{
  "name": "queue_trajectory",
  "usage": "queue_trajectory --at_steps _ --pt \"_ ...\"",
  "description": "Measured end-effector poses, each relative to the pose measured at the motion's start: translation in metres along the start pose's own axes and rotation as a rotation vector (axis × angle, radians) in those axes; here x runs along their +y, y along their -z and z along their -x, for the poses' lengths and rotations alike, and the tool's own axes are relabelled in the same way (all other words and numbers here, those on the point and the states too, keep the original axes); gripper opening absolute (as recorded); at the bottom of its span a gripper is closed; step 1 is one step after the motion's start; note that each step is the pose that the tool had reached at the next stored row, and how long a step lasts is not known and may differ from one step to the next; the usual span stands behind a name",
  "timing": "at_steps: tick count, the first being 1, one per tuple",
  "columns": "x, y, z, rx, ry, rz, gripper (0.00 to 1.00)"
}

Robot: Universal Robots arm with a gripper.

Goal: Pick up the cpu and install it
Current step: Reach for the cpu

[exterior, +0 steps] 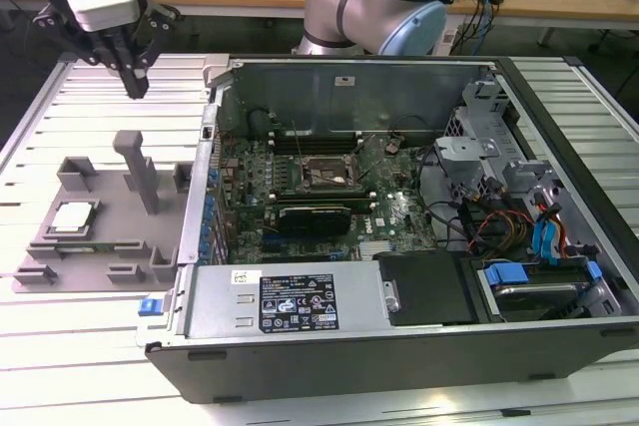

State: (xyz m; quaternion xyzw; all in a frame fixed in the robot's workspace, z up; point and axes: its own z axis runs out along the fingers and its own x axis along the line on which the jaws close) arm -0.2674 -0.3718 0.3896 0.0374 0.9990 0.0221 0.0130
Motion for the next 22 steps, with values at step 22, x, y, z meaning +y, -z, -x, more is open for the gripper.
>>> queue_trajectory --at_steps 22 --pt "0.0082 -0.0092 -0.0537 0.0000 0.000 -0.0003 0.11"
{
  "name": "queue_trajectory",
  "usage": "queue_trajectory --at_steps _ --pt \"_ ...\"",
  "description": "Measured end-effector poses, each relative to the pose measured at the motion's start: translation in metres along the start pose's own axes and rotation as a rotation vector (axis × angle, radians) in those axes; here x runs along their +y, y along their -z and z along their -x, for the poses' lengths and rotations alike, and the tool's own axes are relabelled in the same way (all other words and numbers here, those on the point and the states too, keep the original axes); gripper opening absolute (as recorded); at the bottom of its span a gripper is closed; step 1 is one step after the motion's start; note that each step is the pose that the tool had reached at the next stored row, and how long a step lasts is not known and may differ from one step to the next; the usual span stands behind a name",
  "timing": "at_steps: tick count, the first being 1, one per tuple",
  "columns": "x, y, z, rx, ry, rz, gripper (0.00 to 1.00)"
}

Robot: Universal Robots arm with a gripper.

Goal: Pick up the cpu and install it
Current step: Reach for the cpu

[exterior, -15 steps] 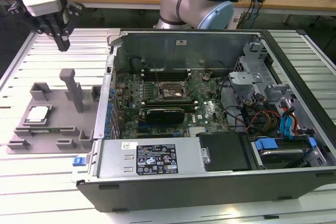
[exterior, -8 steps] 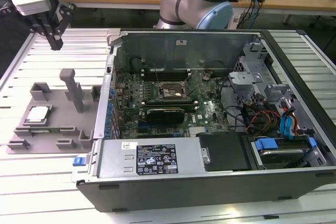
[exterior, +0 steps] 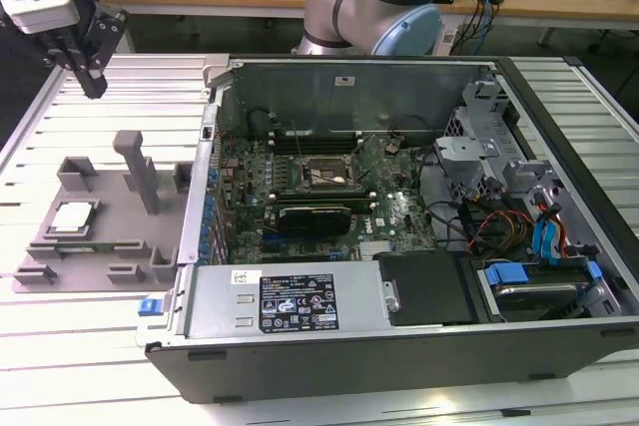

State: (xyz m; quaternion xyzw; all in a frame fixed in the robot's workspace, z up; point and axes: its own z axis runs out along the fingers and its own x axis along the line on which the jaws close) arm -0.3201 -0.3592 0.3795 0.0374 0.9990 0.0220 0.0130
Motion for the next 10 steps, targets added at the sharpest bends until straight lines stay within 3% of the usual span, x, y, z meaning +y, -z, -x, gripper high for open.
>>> queue_trajectory --at_steps 1,4,10 --pt "-0.0004 -0.0011 -0.0046 0.0000 0.000 0.0000 0.11" --pt "-0.0007 -0.0023 -0.0087 -0.0001 0.000 0.0001 0.11" --pt "-0.0009 -0.0026 -0.0103 0.0000 0.000 0.0000 0.11"
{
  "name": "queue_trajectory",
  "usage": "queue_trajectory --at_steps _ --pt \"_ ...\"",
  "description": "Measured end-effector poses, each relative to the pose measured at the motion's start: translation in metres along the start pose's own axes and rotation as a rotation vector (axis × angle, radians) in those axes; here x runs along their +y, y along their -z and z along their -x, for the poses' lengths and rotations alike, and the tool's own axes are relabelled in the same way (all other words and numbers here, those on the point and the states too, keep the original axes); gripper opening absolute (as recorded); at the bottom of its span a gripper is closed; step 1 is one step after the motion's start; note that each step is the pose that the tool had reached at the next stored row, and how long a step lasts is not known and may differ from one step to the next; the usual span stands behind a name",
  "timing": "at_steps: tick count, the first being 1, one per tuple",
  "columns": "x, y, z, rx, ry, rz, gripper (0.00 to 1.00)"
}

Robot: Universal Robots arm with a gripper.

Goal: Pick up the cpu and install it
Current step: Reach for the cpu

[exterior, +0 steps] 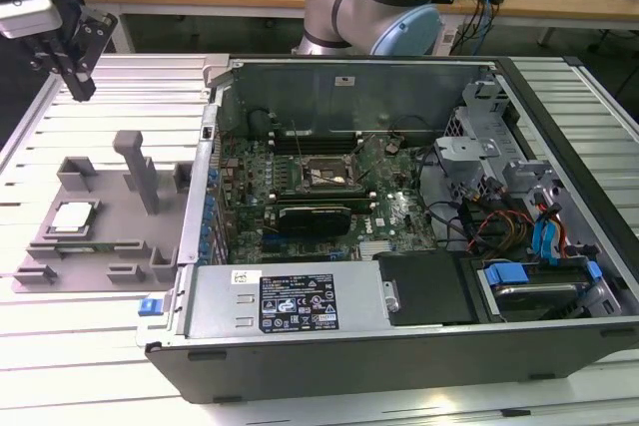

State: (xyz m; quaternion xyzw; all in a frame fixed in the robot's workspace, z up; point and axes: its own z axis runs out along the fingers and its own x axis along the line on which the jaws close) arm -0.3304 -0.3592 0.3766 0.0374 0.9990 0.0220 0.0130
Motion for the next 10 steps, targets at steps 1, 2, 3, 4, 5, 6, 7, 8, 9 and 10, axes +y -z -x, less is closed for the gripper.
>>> queue_trajectory --at_steps 1,2,3,4,5,6,7,8,9,10 --pt "0.0000 -0.0001 -0.0002 -0.0001 0.000 0.0000 0.11" --pt "-0.0001 -0.0004 -0.0007 -0.0002 0.000 0.0000 0.11" --pt "-0.0001 -0.0007 -0.0013 -0.0001 0.000 0.0000 0.11" --pt "-0.0003 -0.0015 -0.0026 0.0000 0.000 0.0000 0.11" --pt "-0.0005 -0.0032 -0.0050 -0.0001 0.000 0.0000 0.11" --pt "-0.0007 -0.0041 -0.0064 0.0000 0.000 0.0000 0.11" --pt "-0.0008 -0.0048 -0.0075 0.0000 0.000 0.0000 0.11" --pt "-0.0009 -0.0053 -0.0085 0.0001 0.000 -0.0001 0.11" --pt "-0.0011 -0.0066 -0.0101 -0.0001 0.000 0.0001 0.11" --pt "-0.0016 -0.0081 -0.0116 0.0001 0.000 -0.0001 0.11"
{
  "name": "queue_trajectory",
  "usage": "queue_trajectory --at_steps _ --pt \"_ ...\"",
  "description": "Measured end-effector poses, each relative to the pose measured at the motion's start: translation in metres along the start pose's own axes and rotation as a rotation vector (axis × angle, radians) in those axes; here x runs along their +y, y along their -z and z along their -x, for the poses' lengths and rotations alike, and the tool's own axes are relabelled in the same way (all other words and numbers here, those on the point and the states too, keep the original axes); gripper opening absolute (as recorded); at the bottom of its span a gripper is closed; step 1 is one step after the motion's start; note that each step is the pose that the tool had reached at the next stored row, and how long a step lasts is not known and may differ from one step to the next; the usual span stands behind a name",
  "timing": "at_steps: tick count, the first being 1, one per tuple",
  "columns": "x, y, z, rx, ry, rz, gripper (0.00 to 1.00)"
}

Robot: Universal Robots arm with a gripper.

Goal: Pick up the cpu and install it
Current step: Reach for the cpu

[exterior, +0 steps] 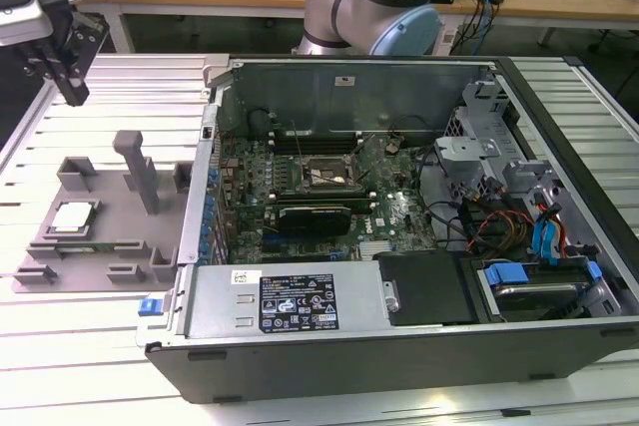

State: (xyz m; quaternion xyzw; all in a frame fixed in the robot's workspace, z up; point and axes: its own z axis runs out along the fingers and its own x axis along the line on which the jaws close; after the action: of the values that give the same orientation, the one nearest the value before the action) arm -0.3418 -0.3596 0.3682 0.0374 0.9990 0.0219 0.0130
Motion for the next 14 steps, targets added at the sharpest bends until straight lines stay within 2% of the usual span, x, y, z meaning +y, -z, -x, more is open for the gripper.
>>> queue_trajectory --at_steps 5,14 --pt "-0.0011 -0.0077 -0.0085 -0.0003 0.000 0.0001 0.11" --pt "-0.0025 -0.0150 -0.0228 -0.0012 0.000 0.0002 0.11"
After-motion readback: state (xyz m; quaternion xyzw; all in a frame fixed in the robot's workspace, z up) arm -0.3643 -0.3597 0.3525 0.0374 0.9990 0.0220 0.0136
